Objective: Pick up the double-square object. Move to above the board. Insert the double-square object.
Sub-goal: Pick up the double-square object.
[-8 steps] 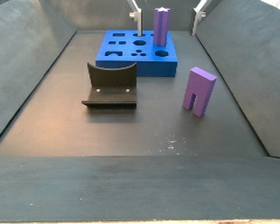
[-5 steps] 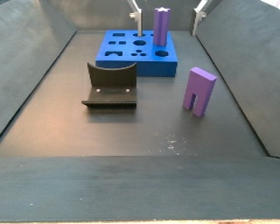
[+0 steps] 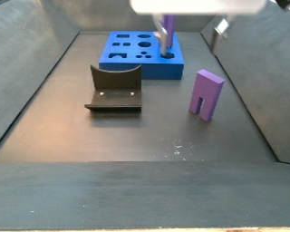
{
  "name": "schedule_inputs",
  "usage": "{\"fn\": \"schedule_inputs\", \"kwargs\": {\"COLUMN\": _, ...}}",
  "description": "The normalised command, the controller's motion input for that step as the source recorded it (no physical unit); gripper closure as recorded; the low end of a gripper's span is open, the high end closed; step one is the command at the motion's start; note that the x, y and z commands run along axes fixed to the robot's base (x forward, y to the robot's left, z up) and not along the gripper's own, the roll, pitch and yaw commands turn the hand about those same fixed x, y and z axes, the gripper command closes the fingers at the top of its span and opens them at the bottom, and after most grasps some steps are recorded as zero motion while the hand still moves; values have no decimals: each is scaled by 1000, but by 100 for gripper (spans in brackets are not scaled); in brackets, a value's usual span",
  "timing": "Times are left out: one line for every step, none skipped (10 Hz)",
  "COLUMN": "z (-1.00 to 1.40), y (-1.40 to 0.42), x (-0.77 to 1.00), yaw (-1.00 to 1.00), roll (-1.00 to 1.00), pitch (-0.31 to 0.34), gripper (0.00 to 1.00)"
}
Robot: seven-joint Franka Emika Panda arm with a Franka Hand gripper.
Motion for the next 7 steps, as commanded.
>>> {"fn": "schedule_inputs", "kwargs": {"z": -769, "y": 314, "x": -666, "yaw": 420, "roll": 243, "pitch": -203, "gripper": 0}}
{"fn": "schedule_inputs", "kwargs": {"z": -749, "y": 351, "x": -480, "yaw": 517, "roll": 294, "pitch": -194, "gripper": 0}}
{"fn": "schedule_inputs", "kwargs": {"z": -660, "y": 346, "x": -377, "yaw": 580, "roll": 229, "pitch": -109, "gripper": 0}}
{"fn": "schedule_inputs", "kwargs": {"z": -583, "y": 106, "x": -89, "yaw": 483, "roll": 154, "pitch": 3, "gripper": 0}}
{"fn": "schedule_inputs", "kwargs": {"z": -503, "y": -26, "x": 137, "yaw": 211, "roll": 43, "pitch": 197, "gripper": 0}}
{"fn": "schedule_inputs", "kwargs": {"z": -334, "y": -17, "x": 171, "yaw": 60, "roll": 0, "pitch": 146, "gripper": 0}}
{"fn": "schedule_inputs", "kwargs": {"z": -166, "y": 0, "x": 40, "yaw": 0, "roll": -17, "pitch": 49, "gripper": 0}}
